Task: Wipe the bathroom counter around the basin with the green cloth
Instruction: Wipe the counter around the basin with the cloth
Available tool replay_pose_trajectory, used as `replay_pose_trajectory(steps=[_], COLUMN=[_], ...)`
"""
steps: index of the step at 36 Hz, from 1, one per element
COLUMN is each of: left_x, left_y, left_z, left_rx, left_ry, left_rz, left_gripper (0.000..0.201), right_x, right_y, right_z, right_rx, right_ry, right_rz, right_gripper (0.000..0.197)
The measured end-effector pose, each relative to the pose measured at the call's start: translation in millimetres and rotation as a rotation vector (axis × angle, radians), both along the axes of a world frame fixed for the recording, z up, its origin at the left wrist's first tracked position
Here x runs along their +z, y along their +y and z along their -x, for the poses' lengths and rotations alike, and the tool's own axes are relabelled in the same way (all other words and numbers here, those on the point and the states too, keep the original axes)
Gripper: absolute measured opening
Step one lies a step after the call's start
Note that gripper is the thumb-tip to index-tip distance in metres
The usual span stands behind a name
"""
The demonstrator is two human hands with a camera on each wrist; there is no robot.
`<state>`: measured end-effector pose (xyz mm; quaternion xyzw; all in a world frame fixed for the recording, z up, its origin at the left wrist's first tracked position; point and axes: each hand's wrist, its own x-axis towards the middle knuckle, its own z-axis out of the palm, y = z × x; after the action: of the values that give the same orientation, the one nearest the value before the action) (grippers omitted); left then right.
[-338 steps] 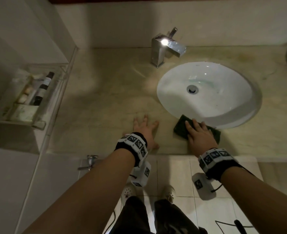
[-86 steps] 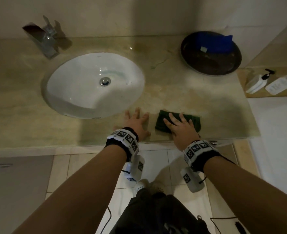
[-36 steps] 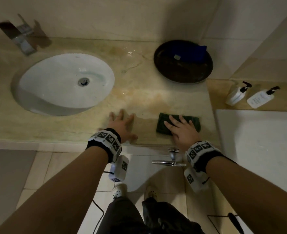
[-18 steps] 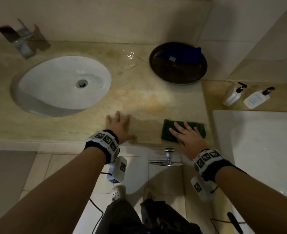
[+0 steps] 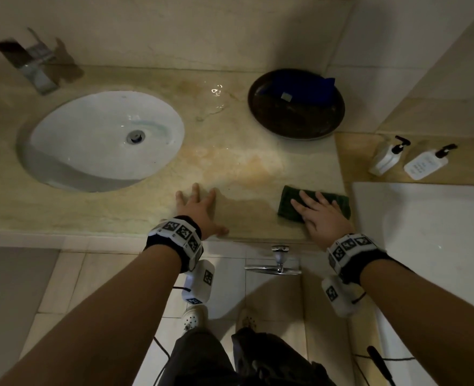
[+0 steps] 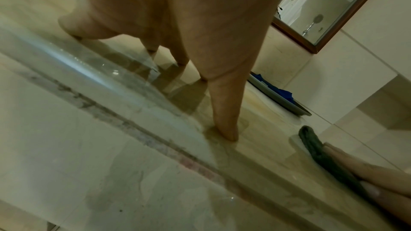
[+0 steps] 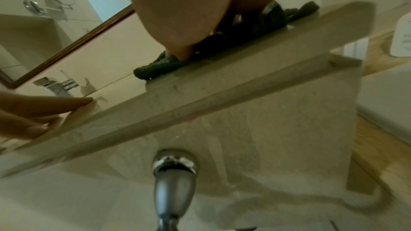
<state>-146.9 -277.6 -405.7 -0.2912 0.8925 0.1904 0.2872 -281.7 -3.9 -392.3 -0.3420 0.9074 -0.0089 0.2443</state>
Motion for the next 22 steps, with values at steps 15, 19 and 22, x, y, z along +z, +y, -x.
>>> replay_pose_trajectory(steps=[15,19,22], left_x=[5.9,5.7,6.4], left_y=[3.4,3.2,3.5], left_z=[-1.6,-2.0,-2.1], left_rx=[-0.001,0.012,0.004], left_ry=[0.021,0.020,0.013], left_rz=[0.004,-0.009,-0.001], left_gripper=[0.113,0.112,0.113], right_x=[-6.7,-6.7,-6.8], right_y=[11.0,30.4,41.6], right_z=[-8.0,-23.7,-33.2], right_rx=[-0.056,-0.079,-0.087], right_ry=[0.008,0.027,0.041], right_rz=[0.028,0.062,0.081], right_gripper=[0.054,0.052,0.052])
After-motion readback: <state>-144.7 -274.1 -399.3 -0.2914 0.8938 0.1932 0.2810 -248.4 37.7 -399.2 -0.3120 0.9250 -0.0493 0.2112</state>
